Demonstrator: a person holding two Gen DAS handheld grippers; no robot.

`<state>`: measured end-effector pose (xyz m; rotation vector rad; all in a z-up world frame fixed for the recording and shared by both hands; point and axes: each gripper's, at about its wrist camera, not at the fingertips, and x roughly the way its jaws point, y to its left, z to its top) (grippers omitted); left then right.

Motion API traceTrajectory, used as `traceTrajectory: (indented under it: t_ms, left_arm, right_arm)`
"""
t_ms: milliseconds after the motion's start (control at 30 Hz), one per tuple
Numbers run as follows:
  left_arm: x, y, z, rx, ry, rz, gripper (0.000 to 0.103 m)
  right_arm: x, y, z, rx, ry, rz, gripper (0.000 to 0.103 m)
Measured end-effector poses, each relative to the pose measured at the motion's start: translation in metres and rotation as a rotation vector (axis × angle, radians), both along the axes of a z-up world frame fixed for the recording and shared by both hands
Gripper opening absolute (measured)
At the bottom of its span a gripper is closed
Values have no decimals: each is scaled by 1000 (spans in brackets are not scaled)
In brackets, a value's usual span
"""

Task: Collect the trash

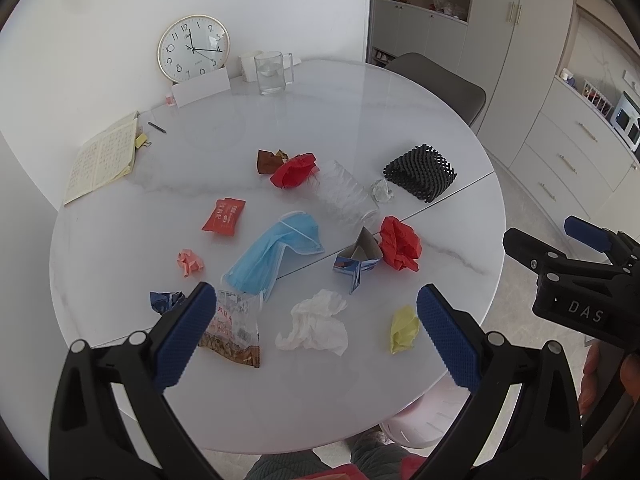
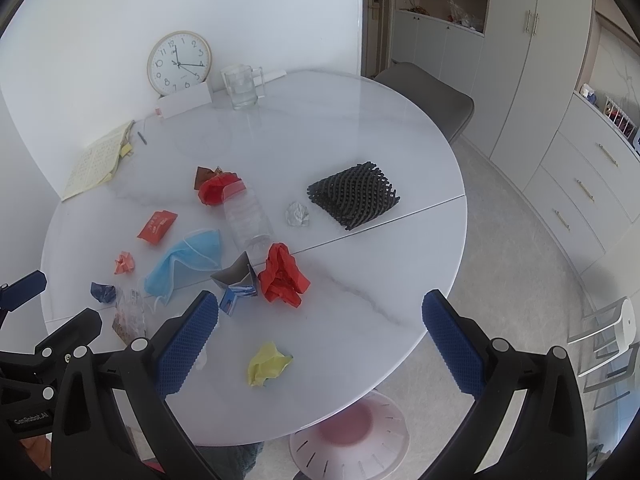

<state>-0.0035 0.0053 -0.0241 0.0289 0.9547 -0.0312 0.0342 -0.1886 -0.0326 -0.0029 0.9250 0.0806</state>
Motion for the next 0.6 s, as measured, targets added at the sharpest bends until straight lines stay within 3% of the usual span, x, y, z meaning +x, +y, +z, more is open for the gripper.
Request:
traceTrajectory:
  t_ms: [233, 433, 600]
  left_arm:
    - [-1, 12, -7, 5, -4, -26, 96]
    - [-7, 45, -23, 11, -17, -38, 96]
    - [-11, 82, -47, 18, 34, -18, 97]
  right_arm:
    - [-5, 7, -11, 30, 5, 67, 101]
    - [-14, 22, -53, -1, 76, 113, 101]
    - [-15, 27, -81, 70, 142, 93, 101]
